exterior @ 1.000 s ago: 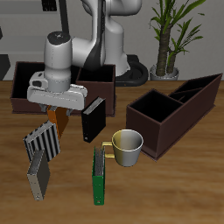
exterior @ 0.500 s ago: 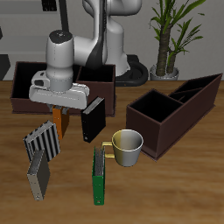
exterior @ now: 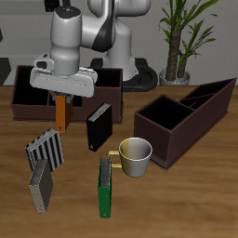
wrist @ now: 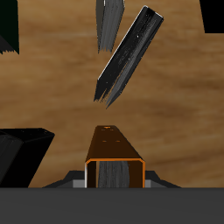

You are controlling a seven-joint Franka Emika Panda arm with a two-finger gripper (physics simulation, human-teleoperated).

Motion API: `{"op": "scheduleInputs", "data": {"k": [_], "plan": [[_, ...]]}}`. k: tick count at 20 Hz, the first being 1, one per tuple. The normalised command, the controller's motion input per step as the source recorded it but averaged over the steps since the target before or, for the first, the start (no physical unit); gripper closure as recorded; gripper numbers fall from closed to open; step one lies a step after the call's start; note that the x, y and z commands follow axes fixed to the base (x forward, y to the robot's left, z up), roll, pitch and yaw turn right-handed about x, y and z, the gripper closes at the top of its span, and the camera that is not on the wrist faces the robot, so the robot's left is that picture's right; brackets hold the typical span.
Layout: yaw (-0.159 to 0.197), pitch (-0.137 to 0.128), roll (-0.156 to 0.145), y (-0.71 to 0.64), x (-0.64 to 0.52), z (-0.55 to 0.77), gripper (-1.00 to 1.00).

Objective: Place the orange book into the left desk caddy's right compartment

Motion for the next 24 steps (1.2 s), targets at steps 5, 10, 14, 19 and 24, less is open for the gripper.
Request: {"op": "scheduleInputs", "data": {"k": [5,10,14,19,24], "plan": [[-0.007,-0.036,-0.043,0.31,-0.13,0.99,1.0],[0.011,0.002,-0.001,0.3,-0.04,0.6,1.0],[0.016,-0.044,-0.021,0.3,-0.07,0.63,1.0],[0.038,-0.046,0.019,0.64,-0.09,0.66,1.0],[-0.003,-0.001,0.045,0.68,0.02,0.25,1.0]]}}
